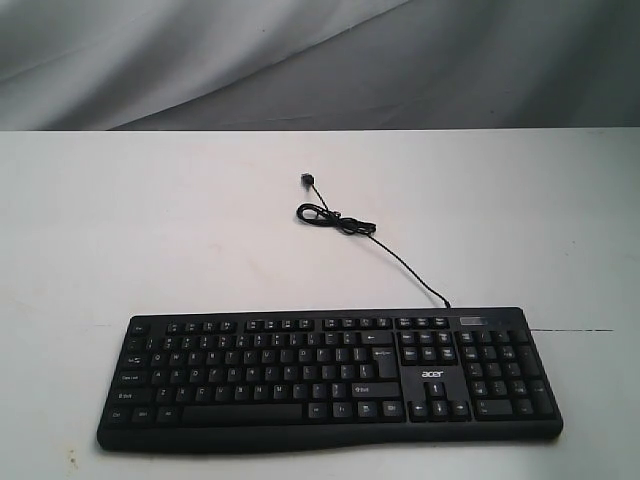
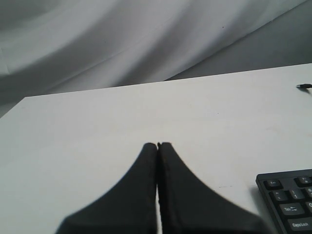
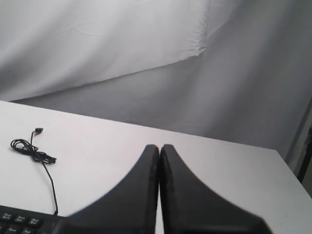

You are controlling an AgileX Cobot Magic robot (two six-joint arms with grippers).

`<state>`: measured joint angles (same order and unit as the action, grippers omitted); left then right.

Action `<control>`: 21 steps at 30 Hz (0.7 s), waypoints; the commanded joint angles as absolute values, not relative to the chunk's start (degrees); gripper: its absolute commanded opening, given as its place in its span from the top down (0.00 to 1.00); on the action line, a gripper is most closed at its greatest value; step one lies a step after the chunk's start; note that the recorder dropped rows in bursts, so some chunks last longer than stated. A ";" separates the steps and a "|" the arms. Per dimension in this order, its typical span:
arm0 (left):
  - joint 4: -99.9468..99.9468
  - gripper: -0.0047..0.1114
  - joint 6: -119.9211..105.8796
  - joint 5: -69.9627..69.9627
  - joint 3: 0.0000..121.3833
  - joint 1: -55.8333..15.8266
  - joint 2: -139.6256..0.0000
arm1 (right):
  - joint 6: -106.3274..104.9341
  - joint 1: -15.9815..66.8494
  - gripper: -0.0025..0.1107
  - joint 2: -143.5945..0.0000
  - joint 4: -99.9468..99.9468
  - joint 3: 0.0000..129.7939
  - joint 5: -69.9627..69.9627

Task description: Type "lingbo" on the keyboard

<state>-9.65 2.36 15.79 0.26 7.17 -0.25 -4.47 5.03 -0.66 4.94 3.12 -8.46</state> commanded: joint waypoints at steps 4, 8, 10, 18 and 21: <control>-9.55 0.96 2.62 15.22 0.00 6.75 0.00 | -4.03 4.64 0.98 -0.29 3.66 0.41 -11.29; -9.55 0.96 2.62 15.22 0.00 6.75 0.00 | -4.03 4.64 0.98 -0.29 3.42 0.00 -9.49; -9.55 0.96 2.62 15.22 0.00 6.75 0.00 | -4.03 4.64 0.98 -0.29 3.42 0.00 -9.25; -9.55 0.96 2.62 15.22 0.00 6.75 0.00 | -4.03 4.64 0.98 -0.29 3.42 0.00 -16.41; -9.55 0.96 2.62 15.22 0.00 6.75 0.00 | -4.03 4.64 0.98 -0.29 3.42 0.00 -18.58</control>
<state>-9.65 2.36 15.79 0.26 7.17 -0.25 -4.32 5.03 -0.66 3.97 0.22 -16.59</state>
